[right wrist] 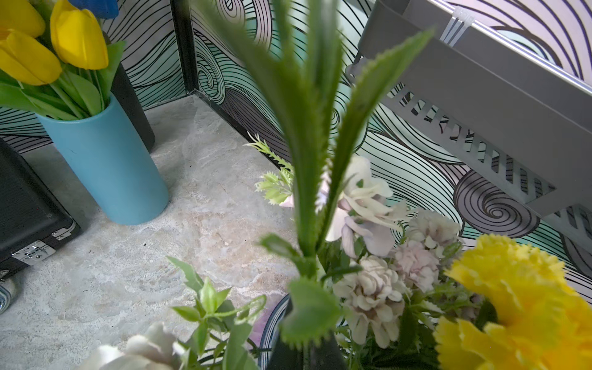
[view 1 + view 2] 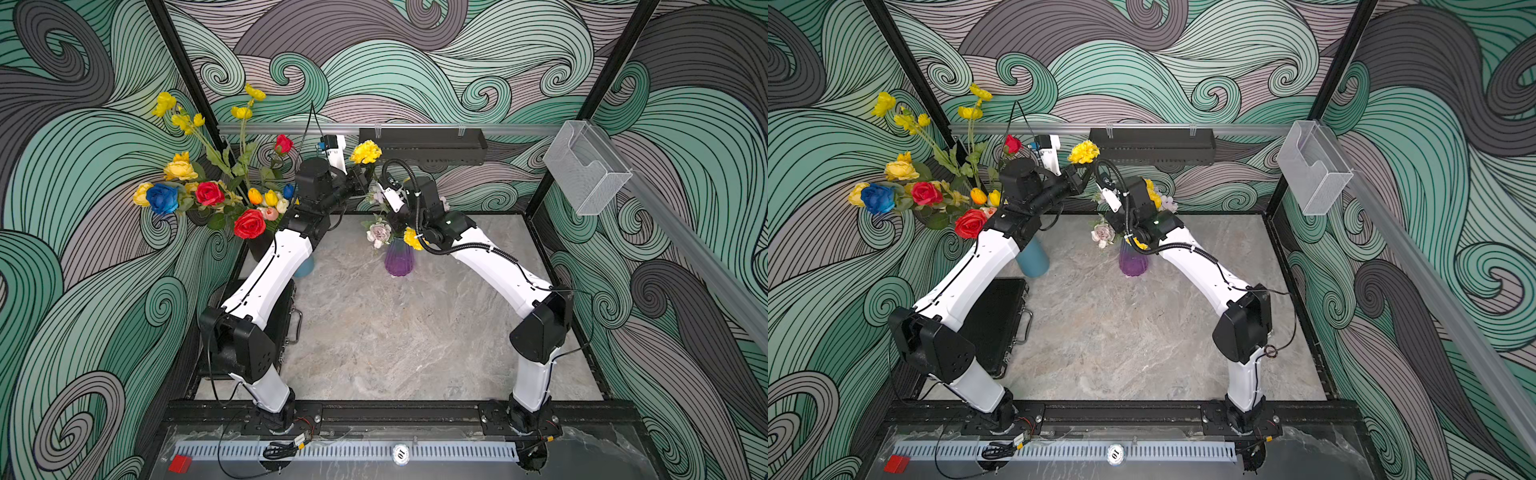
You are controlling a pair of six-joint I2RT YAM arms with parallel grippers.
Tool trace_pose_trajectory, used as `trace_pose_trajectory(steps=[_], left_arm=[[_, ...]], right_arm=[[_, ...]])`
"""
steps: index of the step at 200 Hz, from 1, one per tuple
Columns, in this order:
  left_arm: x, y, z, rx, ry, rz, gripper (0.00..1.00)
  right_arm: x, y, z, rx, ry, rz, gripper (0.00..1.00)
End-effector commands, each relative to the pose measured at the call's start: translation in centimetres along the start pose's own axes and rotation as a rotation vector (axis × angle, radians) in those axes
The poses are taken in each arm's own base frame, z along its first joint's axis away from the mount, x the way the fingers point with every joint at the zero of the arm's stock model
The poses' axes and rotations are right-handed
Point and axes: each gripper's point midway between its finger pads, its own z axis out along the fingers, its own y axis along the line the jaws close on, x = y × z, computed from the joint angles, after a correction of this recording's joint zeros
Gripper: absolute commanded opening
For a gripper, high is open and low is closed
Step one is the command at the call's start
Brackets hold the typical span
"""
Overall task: Pick out yellow flowers from the vase
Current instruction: Pick up the flower from the vase.
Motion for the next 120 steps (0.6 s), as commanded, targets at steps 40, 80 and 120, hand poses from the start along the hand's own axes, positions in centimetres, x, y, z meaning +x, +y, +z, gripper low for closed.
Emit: trace_pose_trajectory(steps=[40, 80, 120], left_arm=[[-1.7, -2.0, -4.4, -0.019, -0.029, 0.053, 0.54], [-0.9, -1.3, -8.2, -0.078, -0.049, 0.096, 0.75], [1.3, 0.6, -11.2, -0.150, -0.072, 0.122, 0.84]], right_arm=[[-3.3, -0.7, -3.0, -0.018, -0.095, 0.038, 0.00], [-5.1, -1.0, -4.0, -0.052, -0.124, 0.090, 0.00], [-7.8, -1.5, -5.7, -0.077, -0.173, 0.139, 0.00]])
